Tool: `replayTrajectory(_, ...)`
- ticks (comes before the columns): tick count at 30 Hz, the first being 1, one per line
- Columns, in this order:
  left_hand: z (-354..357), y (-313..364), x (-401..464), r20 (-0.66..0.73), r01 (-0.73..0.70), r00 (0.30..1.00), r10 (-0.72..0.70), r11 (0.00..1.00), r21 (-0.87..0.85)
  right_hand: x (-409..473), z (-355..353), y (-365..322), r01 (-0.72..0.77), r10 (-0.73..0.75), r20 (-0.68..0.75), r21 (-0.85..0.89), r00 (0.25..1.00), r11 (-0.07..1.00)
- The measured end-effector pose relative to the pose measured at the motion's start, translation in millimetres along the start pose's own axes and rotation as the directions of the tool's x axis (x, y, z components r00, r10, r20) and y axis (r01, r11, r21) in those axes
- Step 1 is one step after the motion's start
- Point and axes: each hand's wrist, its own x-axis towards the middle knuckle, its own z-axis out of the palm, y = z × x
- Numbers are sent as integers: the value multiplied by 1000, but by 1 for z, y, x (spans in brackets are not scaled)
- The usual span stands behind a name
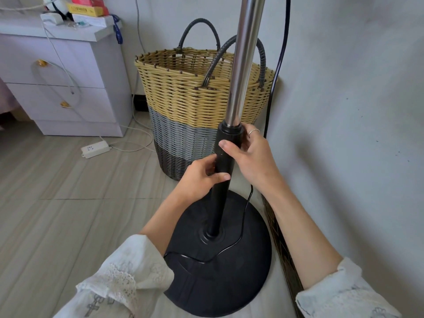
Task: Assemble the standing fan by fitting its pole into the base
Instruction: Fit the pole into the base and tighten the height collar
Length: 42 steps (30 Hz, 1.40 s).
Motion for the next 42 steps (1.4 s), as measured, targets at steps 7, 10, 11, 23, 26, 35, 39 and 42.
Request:
replayTrajectory(7,2,0,-1,-33,-18,999,19,1000,17,-3,15,-5,23,-46,-229,-104,972,994)
replayTrajectory(10,1,0,0,-11,4,1000,-4,1000,3,1,2,-4,1,-1,-6,-61,1000,998)
replayTrajectory(11,0,0,0,-8,5,1000,-5,1000,7,1,-1,-4,-21,22,52,-27,998,999)
replayTrajectory(23,1,1,-3,-40,-27,999,29,999,39,-3,18,-8,0,-25,-193,-126,981,992)
replayTrajectory(26,2,2,-3,-21,1,1000,-1,1000,-1,-1,7,-9,0,-6,-62,-101,998,995)
replayTrajectory(35,5,6,-6,-28,10,1000,-9,1000,26,-7,4,-9,-10,-7,-100,-168,995,986)
replayTrajectory(39,-1,18,-9,68,116,991,-114,993,-35,-7,-21,-21,-49,66,51,-280,997,959)
replayTrajectory(42,-12,40,-13,156,199,970,-185,977,-79,-10,-51,-36,-152,147,-52,-88,988,985)
